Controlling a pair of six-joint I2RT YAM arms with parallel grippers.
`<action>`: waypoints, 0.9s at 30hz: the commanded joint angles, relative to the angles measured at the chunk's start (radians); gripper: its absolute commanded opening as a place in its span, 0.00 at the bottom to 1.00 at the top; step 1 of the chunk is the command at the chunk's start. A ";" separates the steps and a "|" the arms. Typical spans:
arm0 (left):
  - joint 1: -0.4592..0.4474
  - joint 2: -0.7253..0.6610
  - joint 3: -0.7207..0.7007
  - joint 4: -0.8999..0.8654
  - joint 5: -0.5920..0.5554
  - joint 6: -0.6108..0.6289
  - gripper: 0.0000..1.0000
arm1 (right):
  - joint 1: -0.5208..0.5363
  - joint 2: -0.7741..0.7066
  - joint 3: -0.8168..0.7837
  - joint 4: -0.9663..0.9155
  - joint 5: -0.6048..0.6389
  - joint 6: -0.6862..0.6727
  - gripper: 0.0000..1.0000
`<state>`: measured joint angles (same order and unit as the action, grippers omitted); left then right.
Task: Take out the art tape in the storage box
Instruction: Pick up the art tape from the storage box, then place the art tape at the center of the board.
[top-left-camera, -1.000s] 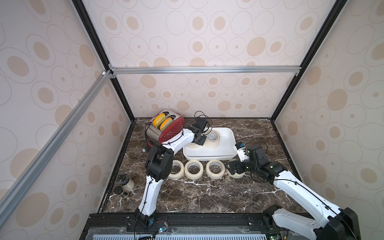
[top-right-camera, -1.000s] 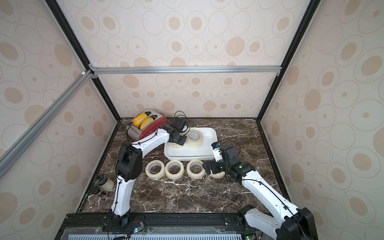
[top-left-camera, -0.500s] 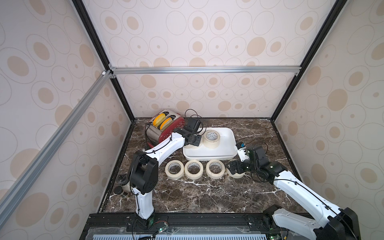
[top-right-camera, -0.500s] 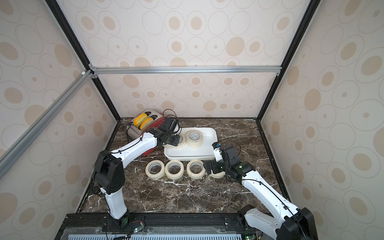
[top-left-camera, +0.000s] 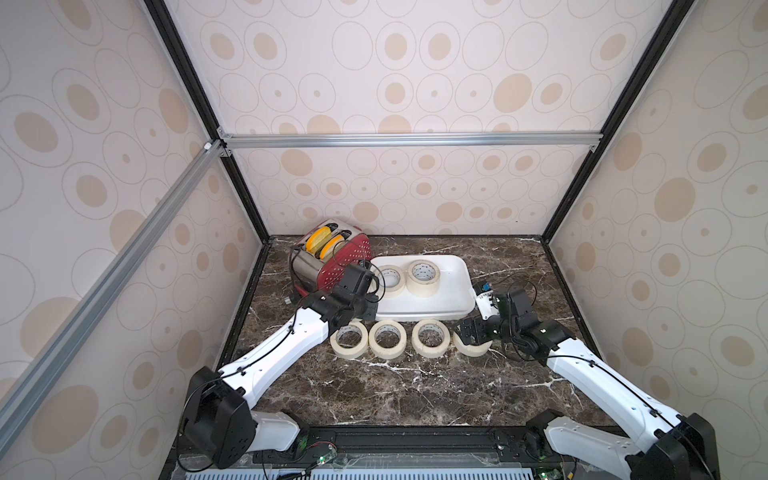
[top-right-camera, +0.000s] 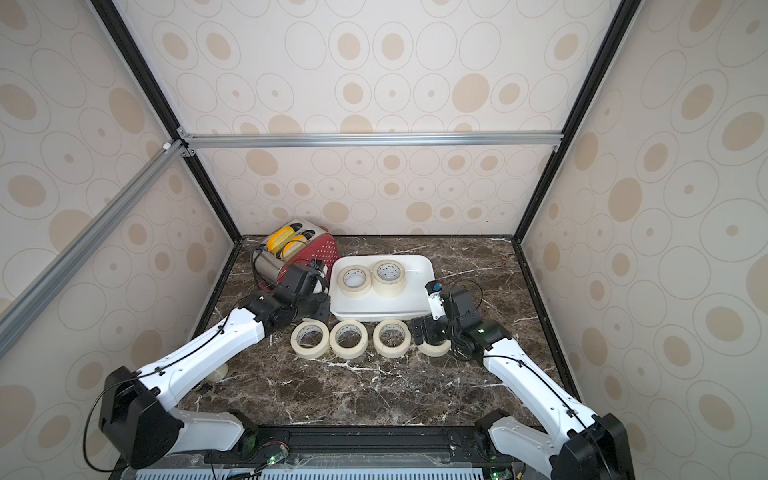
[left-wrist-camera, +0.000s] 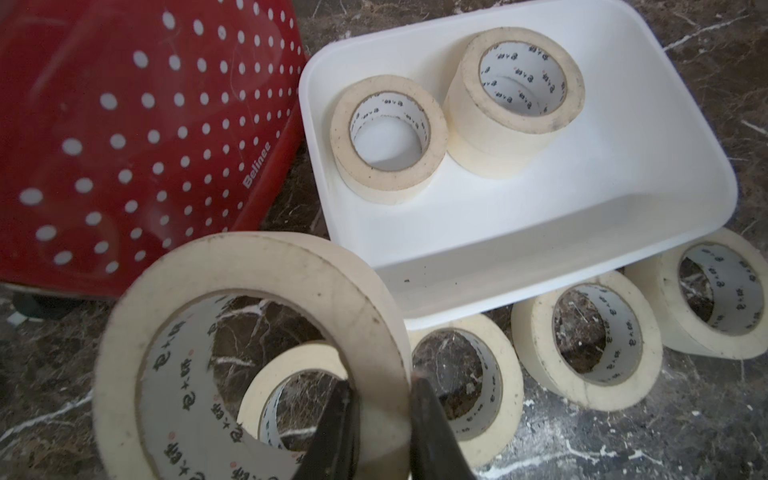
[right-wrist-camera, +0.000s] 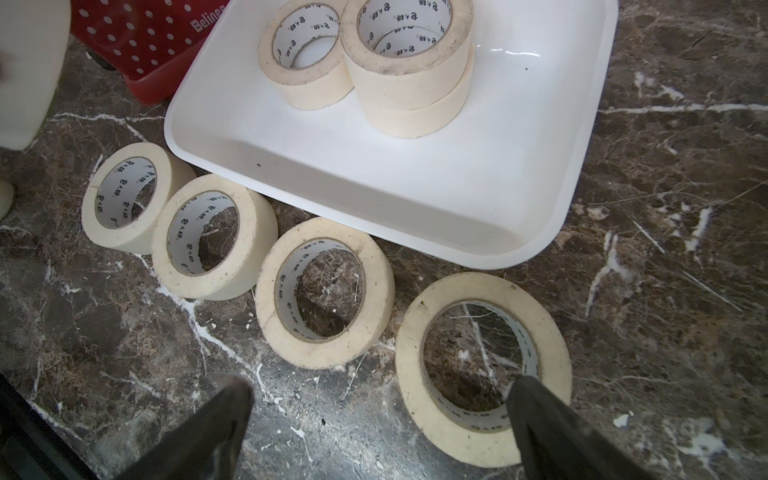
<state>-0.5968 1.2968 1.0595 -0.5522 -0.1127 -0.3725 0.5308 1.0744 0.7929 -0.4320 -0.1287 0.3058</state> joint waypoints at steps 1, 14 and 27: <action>-0.038 -0.083 -0.060 -0.050 -0.039 -0.065 0.15 | -0.010 0.007 0.027 0.002 0.014 -0.016 1.00; -0.091 -0.251 -0.203 -0.314 0.124 -0.203 0.11 | -0.031 0.058 0.048 0.016 0.002 -0.023 1.00; -0.147 -0.267 -0.262 -0.378 0.235 -0.251 0.08 | -0.046 0.079 0.054 0.016 -0.015 -0.023 1.00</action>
<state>-0.7216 1.0271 0.7906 -0.9154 0.1051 -0.5999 0.4911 1.1442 0.8185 -0.4191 -0.1337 0.2905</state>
